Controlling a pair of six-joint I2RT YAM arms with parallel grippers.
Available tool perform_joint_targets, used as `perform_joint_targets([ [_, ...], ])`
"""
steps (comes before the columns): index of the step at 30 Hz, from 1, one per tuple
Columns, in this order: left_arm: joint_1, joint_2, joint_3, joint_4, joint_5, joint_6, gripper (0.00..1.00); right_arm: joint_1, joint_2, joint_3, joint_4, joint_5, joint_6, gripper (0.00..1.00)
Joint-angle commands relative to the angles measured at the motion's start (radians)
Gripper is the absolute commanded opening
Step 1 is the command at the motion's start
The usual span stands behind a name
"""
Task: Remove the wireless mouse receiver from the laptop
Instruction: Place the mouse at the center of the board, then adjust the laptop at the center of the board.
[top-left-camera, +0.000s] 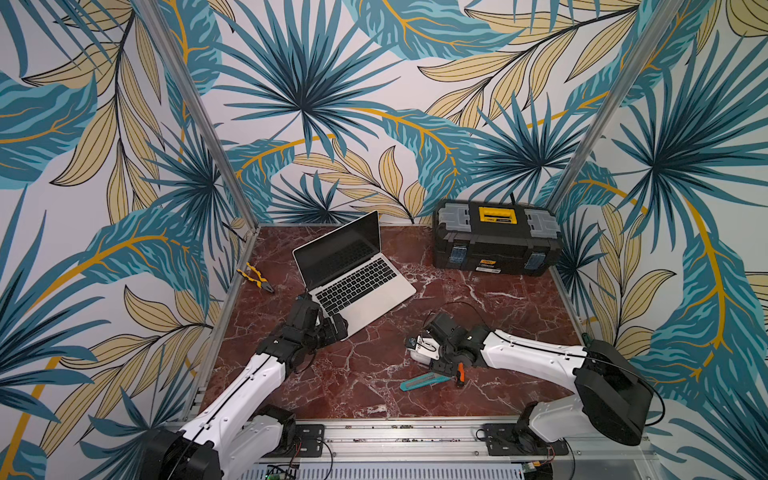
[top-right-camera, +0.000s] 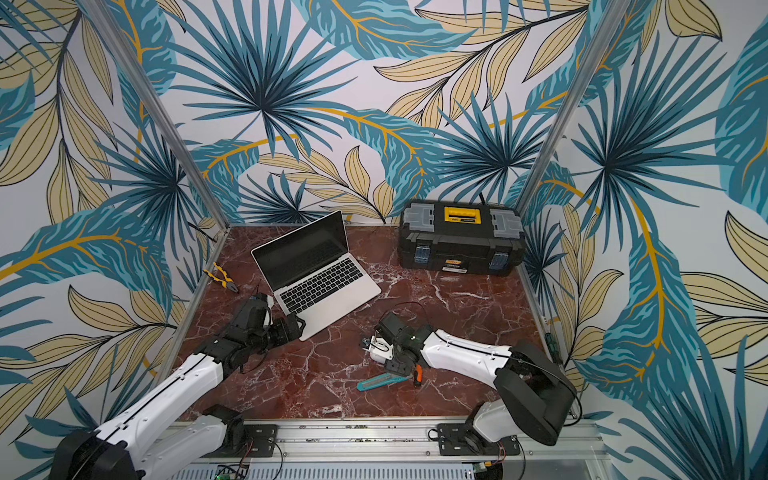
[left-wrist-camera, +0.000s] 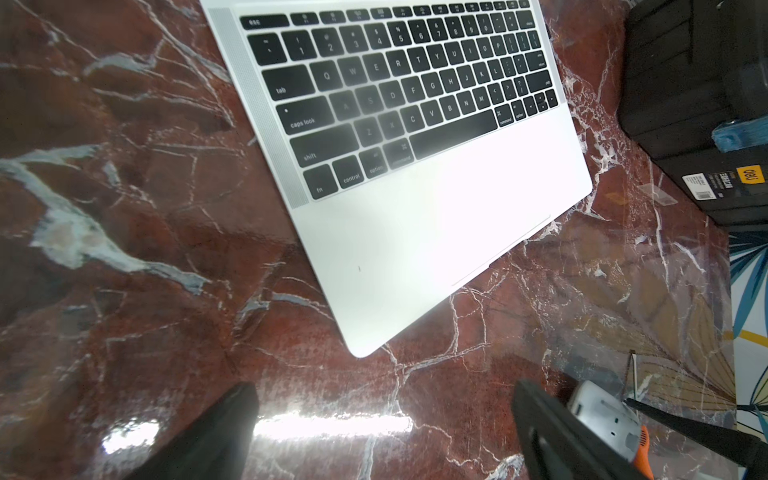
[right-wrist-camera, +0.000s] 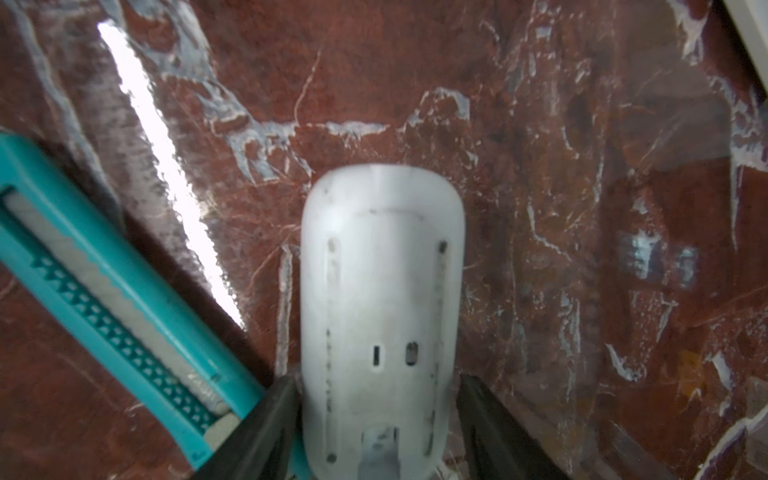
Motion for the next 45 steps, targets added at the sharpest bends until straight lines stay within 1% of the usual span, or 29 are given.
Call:
perform_joint_targets([
  [1,0.006,0.002,-0.003,0.017,0.019,0.010,1.00,-0.010,0.039,0.017,0.014,0.022,-0.015,0.67],
  [4,0.005,0.001,0.003,0.004,0.023,0.018,1.00,-0.011,0.037,0.024,0.020,0.029,-0.018,0.67],
  [7,0.006,0.001,0.004,0.000,0.022,0.021,1.00,-0.013,0.004,0.037,0.023,0.004,-0.018,0.68],
  [12,0.006,0.002,0.007,-0.010,-0.004,0.009,1.00,-0.015,-0.075,0.063,0.047,-0.046,-0.012,0.75],
  [15,0.006,0.001,0.017,-0.032,-0.032,0.001,1.00,-0.050,-0.117,0.066,0.108,-0.110,0.007,0.79],
  [18,0.006,0.001,0.022,-0.039,-0.050,-0.010,1.00,-0.115,-0.125,0.069,0.206,-0.166,0.078,0.80],
  [20,0.006,0.002,0.024,-0.040,-0.060,-0.016,1.00,-0.161,-0.084,0.115,0.249,-0.170,0.181,0.80],
  [21,0.006,0.003,0.025,-0.042,-0.073,-0.022,1.00,-0.189,-0.029,0.158,0.266,-0.165,0.261,0.81],
  [23,0.006,0.003,0.031,-0.051,-0.100,-0.034,1.00,-0.230,0.060,0.257,0.255,-0.149,0.364,0.81],
  [27,0.010,0.013,0.045,-0.065,-0.130,-0.059,0.98,-0.261,0.242,0.410,0.259,-0.074,0.488,0.81],
  [32,0.012,0.059,0.067,-0.061,-0.135,-0.062,0.95,-0.342,0.460,0.615,0.196,-0.209,0.626,0.81],
  [34,0.014,0.090,0.076,-0.052,-0.126,-0.061,0.94,-0.362,0.526,0.689,0.171,-0.226,0.664,0.80],
  [37,0.017,0.132,0.107,-0.062,-0.095,-0.043,0.88,-0.364,0.608,0.789,0.137,-0.244,0.676,0.80],
  [40,0.019,0.154,0.113,-0.065,-0.114,-0.040,0.87,-0.365,0.667,0.852,0.126,-0.277,0.690,0.79],
  [42,0.021,0.166,0.096,-0.034,-0.132,-0.046,0.87,-0.366,0.697,0.882,0.114,-0.294,0.700,0.79],
  [45,0.030,0.208,0.093,-0.003,-0.117,-0.041,0.87,-0.365,0.727,0.883,0.125,-0.303,0.721,0.78],
])
